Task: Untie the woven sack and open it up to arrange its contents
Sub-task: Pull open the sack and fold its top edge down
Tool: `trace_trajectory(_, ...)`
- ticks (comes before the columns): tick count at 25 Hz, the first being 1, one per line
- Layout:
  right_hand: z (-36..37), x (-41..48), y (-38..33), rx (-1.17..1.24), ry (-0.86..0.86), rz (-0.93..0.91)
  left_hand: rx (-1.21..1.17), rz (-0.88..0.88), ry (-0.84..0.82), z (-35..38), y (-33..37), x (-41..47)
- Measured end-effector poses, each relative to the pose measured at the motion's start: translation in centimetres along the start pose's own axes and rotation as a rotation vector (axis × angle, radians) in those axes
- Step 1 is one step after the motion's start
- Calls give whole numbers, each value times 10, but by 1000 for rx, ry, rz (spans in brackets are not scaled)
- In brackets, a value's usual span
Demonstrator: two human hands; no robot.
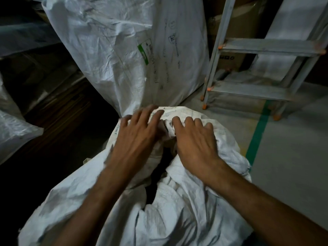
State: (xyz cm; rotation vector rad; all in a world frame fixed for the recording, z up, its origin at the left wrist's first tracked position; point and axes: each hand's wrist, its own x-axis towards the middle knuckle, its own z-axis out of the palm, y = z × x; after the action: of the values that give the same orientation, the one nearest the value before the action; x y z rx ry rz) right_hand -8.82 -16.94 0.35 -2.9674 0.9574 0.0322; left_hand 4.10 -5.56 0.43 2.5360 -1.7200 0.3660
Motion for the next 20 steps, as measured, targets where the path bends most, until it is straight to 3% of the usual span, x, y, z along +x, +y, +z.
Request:
trace_trajectory(4, -23, 28, 43, 414, -400, -104, 25, 39, -66, 9, 14, -8)
trace_trajectory(5, -28, 31, 50, 471, -414, -89, 30, 57, -49, 9, 8, 0)
trace_trajectory(6, -29, 32, 52, 461, -334, -67, 37, 84, -26, 9, 1, 12)
trace_trajectory(9, -18, 13, 29, 198, 112, 6, -108, 78, -62, -10, -18, 56)
trace_trajectory(13, -8, 7, 10, 191, 162, 244, -626, 146, -250, -46, -26, 114)
trace_trajectory(15, -12, 23, 24, 241, 206, 260, -790, 109, -326, -49, -34, 129)
trace_trajectory(16, -13, 32, 33, 336, 207, 258, -728, 104, -330, -47, -38, 134)
trace_trajectory(19, -17, 57, 58, 656, 17, 410, -161, 87, -134, -28, -35, 125)
trace_trajectory(20, -18, 59, 67, 727, -50, 501, -129, 94, -66, -25, -25, 110)
